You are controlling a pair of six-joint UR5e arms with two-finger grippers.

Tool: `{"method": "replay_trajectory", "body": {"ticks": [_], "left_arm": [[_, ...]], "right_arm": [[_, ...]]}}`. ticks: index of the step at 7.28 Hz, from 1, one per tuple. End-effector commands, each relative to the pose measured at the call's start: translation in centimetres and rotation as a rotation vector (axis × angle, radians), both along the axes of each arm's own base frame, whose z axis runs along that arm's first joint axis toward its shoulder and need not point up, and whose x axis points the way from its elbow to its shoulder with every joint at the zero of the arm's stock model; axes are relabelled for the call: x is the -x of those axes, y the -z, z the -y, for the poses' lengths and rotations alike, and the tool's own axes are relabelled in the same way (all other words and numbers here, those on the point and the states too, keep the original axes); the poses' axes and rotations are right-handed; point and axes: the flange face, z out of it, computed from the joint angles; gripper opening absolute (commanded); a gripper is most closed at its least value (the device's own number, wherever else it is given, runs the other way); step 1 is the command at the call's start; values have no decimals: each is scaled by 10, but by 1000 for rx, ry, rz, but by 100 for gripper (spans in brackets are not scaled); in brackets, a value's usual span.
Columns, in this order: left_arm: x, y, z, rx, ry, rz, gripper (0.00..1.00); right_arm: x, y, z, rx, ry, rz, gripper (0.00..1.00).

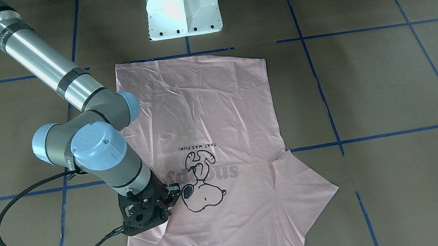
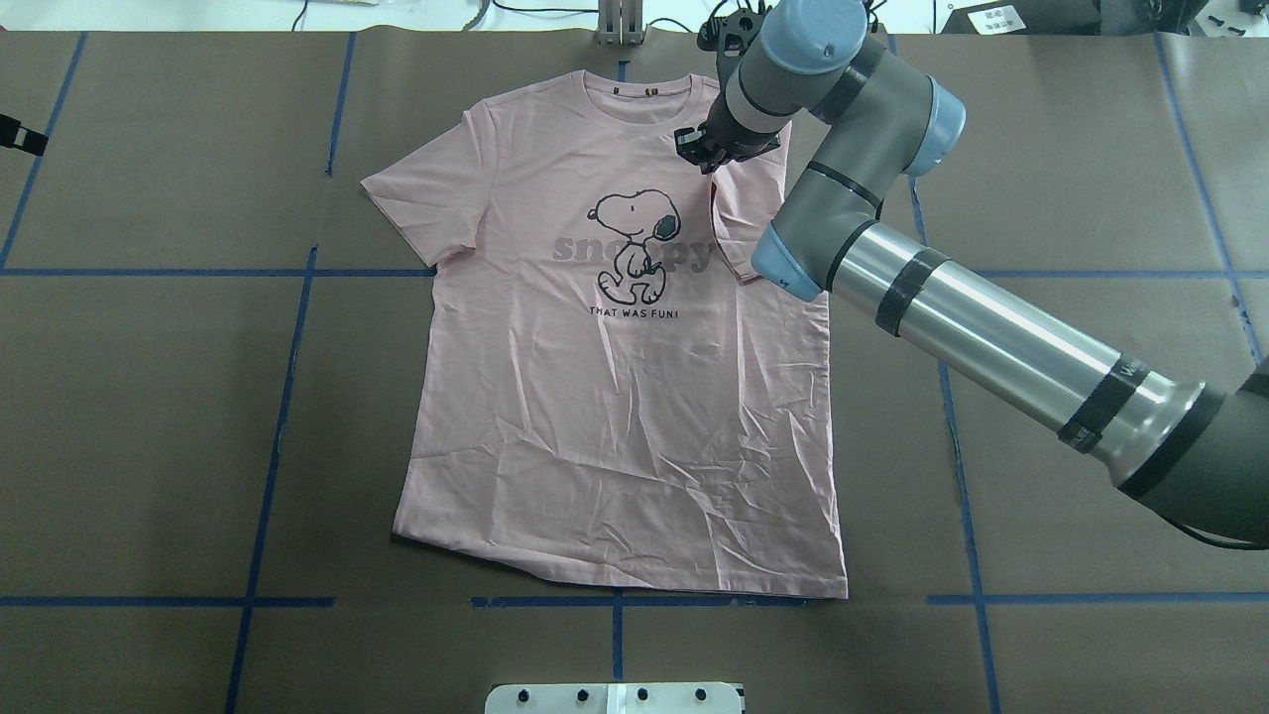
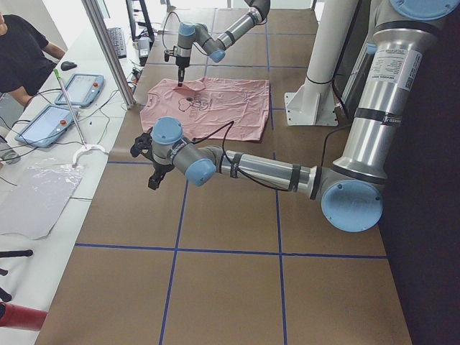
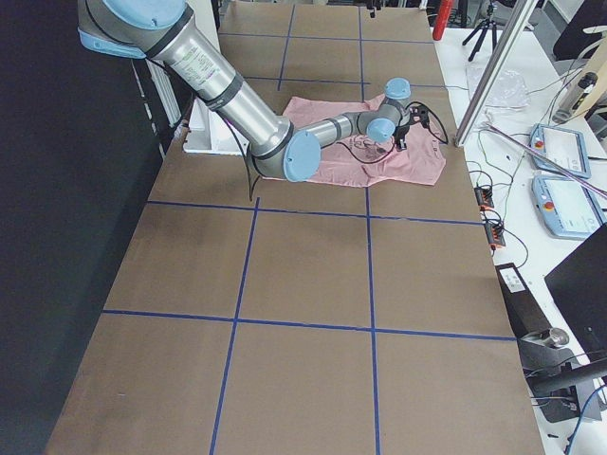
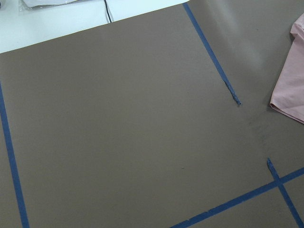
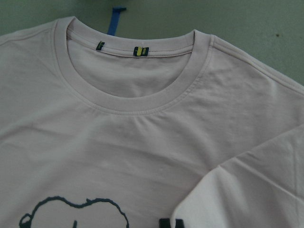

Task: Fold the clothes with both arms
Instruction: 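Release the sleeve and raise the right gripper while the left arm moves in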

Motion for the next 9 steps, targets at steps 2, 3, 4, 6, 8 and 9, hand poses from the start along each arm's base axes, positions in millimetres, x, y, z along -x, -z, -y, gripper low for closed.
{"method": "replay_trajectory", "body": {"ticks": [2, 3, 4, 6, 8, 9], "left_arm": [[0, 0, 0, 0, -1, 0, 100], [-1, 1, 1, 0, 0, -1, 100], [-2, 2, 1, -2, -2, -1, 100], [-1, 3, 4, 20, 26, -1, 100], [-70, 45, 24, 138, 205, -7, 100], [-127, 59, 22, 175, 270, -13, 100]], "right_arm": [[12, 18, 8, 11, -37, -3, 0], [19, 16, 3, 2, -40, -9, 99], [23, 13, 0, -4, -47, -18, 100], [21, 16, 0, 3, -55, -13, 100], [6, 31, -29, 145, -32, 45, 100], [-29, 35, -43, 234, -28, -3, 100]]}}
